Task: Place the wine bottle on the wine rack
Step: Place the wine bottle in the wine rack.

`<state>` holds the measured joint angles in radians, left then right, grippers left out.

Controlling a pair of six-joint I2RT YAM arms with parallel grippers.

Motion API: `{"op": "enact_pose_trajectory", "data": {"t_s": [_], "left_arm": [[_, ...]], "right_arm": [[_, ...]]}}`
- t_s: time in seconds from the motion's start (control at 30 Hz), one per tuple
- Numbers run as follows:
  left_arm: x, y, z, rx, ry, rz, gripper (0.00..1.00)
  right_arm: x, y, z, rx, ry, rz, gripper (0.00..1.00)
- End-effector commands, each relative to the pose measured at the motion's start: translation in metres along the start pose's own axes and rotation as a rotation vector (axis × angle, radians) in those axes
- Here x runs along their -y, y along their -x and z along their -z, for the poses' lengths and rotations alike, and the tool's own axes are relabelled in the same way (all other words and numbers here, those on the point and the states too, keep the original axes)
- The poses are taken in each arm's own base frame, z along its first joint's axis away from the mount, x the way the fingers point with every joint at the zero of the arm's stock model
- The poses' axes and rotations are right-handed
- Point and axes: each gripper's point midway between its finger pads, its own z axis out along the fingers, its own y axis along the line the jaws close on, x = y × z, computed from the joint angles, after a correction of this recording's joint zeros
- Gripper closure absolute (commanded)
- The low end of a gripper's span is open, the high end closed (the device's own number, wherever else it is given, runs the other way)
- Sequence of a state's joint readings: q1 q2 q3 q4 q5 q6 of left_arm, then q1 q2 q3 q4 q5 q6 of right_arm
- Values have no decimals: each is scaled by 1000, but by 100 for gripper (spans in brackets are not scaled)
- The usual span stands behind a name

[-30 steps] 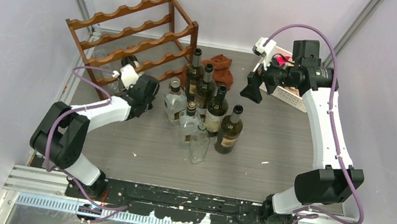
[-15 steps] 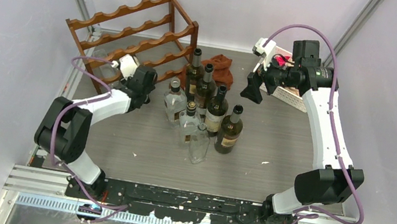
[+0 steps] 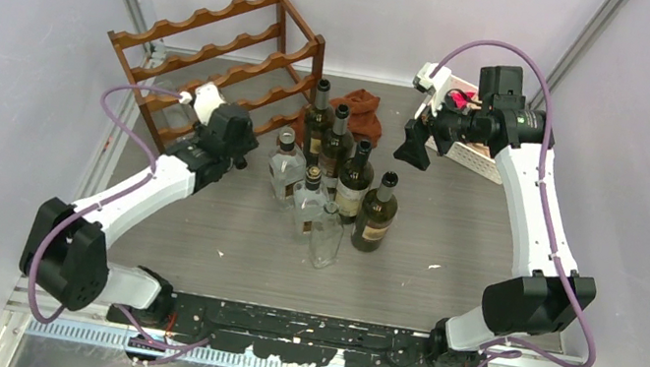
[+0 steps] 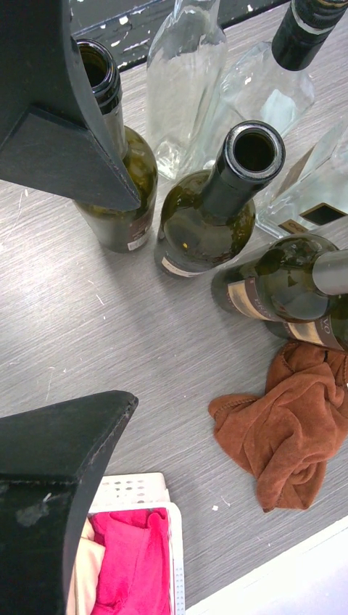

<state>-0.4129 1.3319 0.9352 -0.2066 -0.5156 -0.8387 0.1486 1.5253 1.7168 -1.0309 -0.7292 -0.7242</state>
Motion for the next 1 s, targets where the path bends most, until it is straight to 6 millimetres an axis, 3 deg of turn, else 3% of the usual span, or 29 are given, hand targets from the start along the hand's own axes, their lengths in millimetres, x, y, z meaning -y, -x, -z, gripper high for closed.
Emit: {"op": "enact_pose_trajectory", "data": {"t_s": [0.0, 0.13, 0.23, 0.53, 0.97], "left_arm": [[-12, -15, 8, -46, 92, -46, 44], [-21, -24, -2, -98, 227, -92, 45], [-21, -20, -4, -69, 307, -157, 45], [-14, -30, -21, -33, 317, -260, 46], [-28, -56, -27, -62, 347, -252, 47]], "right_arm": [[2, 11, 3, 30, -3, 18, 0], [3, 12, 3, 32, 2, 17, 0], [3, 13, 4, 33, 2, 19, 0], [2, 12, 6, 29, -6, 24, 0], [3, 13, 4, 30, -3, 23, 0]]}}
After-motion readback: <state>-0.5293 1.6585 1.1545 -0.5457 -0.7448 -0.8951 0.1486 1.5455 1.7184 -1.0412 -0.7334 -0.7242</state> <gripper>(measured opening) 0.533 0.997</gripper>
